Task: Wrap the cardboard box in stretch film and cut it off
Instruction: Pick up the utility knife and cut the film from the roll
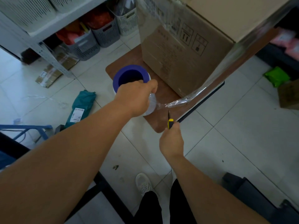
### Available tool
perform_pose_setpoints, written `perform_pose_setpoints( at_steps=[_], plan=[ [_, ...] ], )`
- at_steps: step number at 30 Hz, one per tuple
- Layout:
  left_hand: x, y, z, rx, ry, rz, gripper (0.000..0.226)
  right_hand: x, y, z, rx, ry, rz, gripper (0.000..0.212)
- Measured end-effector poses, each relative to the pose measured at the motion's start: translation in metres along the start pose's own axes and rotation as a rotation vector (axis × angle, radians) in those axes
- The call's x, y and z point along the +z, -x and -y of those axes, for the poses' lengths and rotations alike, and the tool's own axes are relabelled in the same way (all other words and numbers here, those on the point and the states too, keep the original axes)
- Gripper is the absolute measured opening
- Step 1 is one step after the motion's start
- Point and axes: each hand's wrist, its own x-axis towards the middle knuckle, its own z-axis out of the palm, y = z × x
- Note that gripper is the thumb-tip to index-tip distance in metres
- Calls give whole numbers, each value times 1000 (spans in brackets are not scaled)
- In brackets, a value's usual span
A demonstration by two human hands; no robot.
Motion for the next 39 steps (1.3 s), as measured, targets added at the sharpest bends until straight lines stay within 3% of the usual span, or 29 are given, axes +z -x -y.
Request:
perform_pose_setpoints(
  at_steps=[9,16,28,33,39],
  plan=[
    [11,12,-2,9,14,44,27,16,-31,-9,63,228,221,43],
    [17,26,9,7,-67,59,31,22,2,-35,130,298,313,38],
    [9,52,37,-156,-10,-1,29,23,9,-8,-30,86,157,26],
    [-3,57,37,-173,21,-10,29,5,18,32,-177,-51,65,35],
    [-29,59,34,-165,73,-71,28,-30,25,94,-383,-44,-48,41]
  ],
)
